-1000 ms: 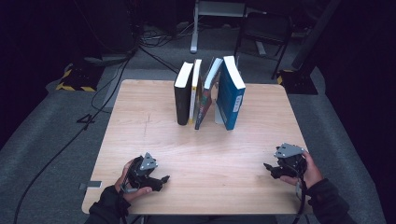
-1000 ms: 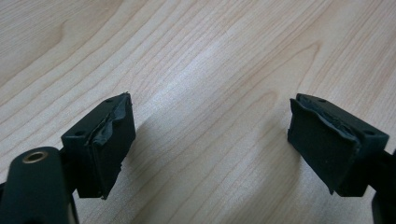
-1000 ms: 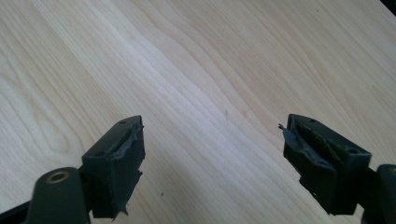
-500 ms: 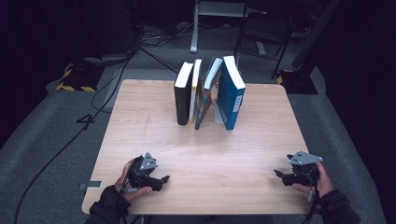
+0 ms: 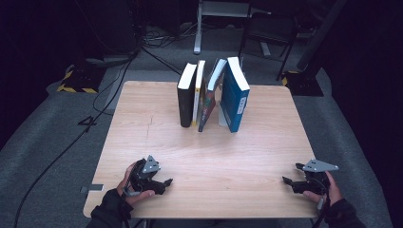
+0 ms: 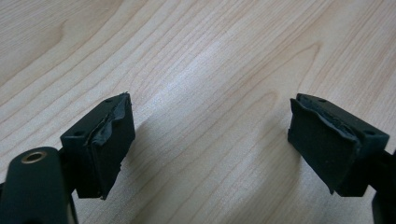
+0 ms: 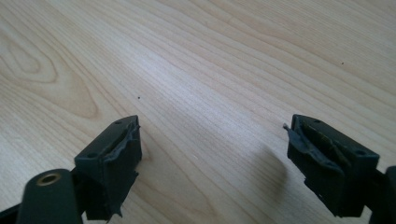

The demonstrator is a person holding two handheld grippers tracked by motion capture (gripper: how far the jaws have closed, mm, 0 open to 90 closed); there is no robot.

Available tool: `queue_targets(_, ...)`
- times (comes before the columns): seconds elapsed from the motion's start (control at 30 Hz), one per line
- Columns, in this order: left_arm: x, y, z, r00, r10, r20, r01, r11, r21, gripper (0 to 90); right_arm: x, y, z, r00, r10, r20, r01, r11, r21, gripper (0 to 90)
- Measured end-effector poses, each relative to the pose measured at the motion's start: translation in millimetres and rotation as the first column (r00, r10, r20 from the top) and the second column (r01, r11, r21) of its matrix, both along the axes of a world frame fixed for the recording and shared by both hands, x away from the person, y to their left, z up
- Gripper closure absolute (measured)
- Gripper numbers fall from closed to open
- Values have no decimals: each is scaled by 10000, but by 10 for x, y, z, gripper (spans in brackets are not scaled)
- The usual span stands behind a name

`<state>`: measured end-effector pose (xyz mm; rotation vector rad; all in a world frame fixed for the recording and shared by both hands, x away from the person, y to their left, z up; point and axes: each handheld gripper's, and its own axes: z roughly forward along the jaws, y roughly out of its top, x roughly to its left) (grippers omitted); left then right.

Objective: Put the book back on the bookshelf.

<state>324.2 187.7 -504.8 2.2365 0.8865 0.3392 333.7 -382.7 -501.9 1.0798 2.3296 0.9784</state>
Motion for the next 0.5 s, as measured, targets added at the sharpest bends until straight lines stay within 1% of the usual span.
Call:
queue_targets(0.03,0,0,0,10000,-2,2,2,10000,2,146,4,-15,-8,10000,-26,-39,27,9999,106,164)
queue_targets(0.07,-1,0,0,10000,3,2,-3,10000,2,146,14,-39,-27,9997,-132,-202,140,9991,395,159)
queue_targets(0.27,2,-6,-1,10000,14,-43,-14,10000,-24,143,25,-32,-29,9995,-121,-277,132,9991,397,147)
queue_targets(0.5,7,-4,1,10000,-29,2,29,10000,30,144,40,-19,-29,9994,-155,-307,167,9991,382,130)
